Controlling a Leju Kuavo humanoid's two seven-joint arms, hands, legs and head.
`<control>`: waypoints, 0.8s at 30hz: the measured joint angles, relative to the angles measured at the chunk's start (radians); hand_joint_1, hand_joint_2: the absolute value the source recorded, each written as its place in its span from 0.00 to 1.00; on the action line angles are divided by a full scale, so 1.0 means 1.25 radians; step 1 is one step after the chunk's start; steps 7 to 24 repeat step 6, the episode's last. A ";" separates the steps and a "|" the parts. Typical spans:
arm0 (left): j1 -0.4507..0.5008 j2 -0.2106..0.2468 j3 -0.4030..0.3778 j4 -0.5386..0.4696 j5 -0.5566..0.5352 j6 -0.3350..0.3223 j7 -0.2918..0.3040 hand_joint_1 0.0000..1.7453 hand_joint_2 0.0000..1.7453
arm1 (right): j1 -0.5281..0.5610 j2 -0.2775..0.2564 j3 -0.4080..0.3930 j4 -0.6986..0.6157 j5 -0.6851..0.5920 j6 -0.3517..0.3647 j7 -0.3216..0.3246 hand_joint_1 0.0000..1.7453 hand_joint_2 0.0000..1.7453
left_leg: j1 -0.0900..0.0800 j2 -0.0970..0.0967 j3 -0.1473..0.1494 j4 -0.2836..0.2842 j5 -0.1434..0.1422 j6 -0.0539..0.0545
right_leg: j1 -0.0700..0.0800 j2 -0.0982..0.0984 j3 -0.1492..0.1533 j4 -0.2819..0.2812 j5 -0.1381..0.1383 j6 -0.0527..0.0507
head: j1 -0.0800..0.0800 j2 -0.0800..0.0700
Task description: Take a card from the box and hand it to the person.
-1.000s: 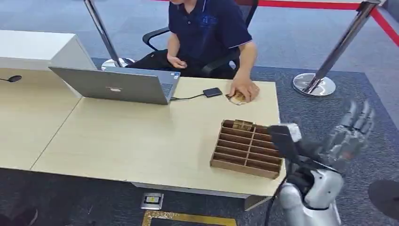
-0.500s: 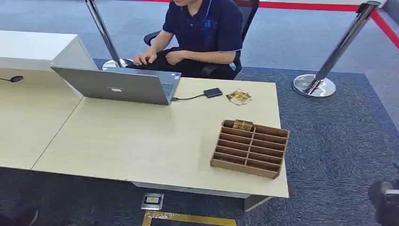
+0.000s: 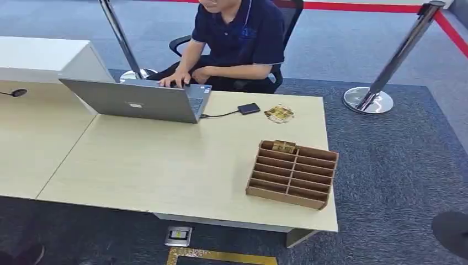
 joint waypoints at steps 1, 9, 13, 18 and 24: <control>0.000 0.000 0.000 0.000 0.000 -0.001 -0.001 0.00 0.00 | -0.006 0.004 -0.008 0.028 0.004 -0.011 0.027 0.00 0.00 | 0.000 0.000 0.000 0.000 0.000 0.000 | 0.000 0.000 0.000 0.001 0.000 0.000 | 0.000 0.000; -0.001 0.001 0.001 0.000 0.006 -0.001 -0.012 0.00 0.00 | -0.022 0.038 -0.018 0.124 0.059 -0.065 0.110 0.00 0.00 | 0.000 0.000 0.000 0.000 0.001 -0.001 | 0.001 0.000 0.000 0.001 0.000 0.000 | 0.000 0.000; -0.001 0.001 0.001 0.000 0.006 -0.001 -0.012 0.00 0.00 | -0.022 0.038 -0.018 0.124 0.059 -0.065 0.110 0.00 0.00 | 0.000 0.000 0.000 0.000 0.001 -0.001 | 0.001 0.000 0.000 0.001 0.000 0.000 | 0.000 0.000; -0.001 0.001 0.001 0.000 0.006 -0.001 -0.012 0.00 0.00 | -0.022 0.038 -0.018 0.124 0.059 -0.065 0.110 0.00 0.00 | 0.000 0.000 0.000 0.000 0.001 -0.001 | 0.001 0.000 0.000 0.001 0.000 0.000 | 0.000 0.000; -0.001 0.001 0.001 0.000 0.006 -0.001 -0.012 0.00 0.00 | -0.022 0.038 -0.018 0.124 0.059 -0.065 0.110 0.00 0.00 | 0.000 0.000 0.000 0.000 0.001 -0.001 | 0.001 0.000 0.000 0.001 0.000 0.000 | 0.000 0.000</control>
